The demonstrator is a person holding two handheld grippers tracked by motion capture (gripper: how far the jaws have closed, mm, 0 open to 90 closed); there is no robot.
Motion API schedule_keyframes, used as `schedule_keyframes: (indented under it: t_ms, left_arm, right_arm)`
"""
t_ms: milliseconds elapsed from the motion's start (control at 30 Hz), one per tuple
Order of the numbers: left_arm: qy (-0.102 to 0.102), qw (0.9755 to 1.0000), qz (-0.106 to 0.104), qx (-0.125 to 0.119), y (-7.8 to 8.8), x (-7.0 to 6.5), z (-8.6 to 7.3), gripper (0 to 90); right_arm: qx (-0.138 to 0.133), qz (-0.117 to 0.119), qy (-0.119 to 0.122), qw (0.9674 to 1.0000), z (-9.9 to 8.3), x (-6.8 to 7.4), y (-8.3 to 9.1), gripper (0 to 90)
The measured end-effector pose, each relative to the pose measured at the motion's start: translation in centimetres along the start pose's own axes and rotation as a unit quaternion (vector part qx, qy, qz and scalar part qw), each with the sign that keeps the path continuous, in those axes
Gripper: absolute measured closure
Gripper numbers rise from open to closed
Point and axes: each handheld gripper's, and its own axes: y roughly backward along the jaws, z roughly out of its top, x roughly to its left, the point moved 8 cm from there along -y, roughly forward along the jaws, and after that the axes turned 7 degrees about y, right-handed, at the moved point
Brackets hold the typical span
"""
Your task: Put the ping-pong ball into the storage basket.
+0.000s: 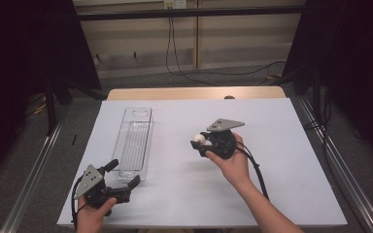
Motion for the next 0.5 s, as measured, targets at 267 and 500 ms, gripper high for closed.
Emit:
schedule_keyframes:
  t_ms: [267, 500]
  left_arm:
    - [0.002, 1.0, -0.004, 0.001, -0.03, -0.06, 0.03, 1.7]
    - [0.004, 1.0, -0.003, 0.0, -0.07, -0.05, 0.06, 1.7]
  right_arm:
    - [-0.002, 0.003, 0.002, 1.0, 0.38, 0.32, -0.29, 51.4]
    - [-0.003, 0.004, 0.003, 1.0, 0.61, 0.38, -0.39, 51.4]
